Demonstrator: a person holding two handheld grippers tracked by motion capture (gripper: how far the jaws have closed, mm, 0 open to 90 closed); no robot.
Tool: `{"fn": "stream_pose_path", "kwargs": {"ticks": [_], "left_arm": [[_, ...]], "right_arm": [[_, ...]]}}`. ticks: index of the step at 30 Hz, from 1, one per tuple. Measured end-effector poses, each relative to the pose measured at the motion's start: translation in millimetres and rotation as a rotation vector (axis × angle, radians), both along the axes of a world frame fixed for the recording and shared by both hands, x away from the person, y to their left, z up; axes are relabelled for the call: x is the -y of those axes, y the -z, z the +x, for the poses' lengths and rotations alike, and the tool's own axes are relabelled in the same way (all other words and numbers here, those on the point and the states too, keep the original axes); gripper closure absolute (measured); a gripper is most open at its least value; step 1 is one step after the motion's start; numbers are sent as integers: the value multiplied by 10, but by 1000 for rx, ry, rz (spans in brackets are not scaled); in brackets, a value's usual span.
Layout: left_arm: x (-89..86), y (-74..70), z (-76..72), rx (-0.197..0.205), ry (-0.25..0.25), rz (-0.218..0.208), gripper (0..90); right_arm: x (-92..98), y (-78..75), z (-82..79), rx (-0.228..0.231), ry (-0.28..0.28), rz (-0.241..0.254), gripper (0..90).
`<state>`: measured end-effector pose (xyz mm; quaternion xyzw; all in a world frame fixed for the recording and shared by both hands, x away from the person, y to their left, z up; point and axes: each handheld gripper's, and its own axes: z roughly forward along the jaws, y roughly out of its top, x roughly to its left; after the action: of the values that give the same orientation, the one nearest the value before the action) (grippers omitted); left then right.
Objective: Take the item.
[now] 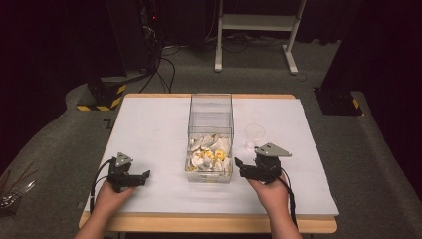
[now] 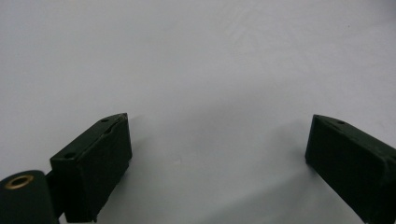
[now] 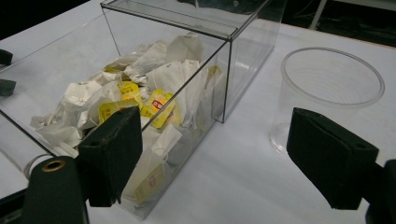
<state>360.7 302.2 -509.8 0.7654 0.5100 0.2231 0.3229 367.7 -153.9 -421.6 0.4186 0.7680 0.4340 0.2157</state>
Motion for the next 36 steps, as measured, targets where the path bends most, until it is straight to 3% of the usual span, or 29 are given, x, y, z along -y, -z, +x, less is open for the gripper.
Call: {"fn": "stream_pose_path", "kwargs": {"ticks": [36], "left_arm": [[-2, -1, 1, 1, 2, 4, 74]], "right_arm": [[-370, -98, 29, -13, -98, 32, 262]]}}
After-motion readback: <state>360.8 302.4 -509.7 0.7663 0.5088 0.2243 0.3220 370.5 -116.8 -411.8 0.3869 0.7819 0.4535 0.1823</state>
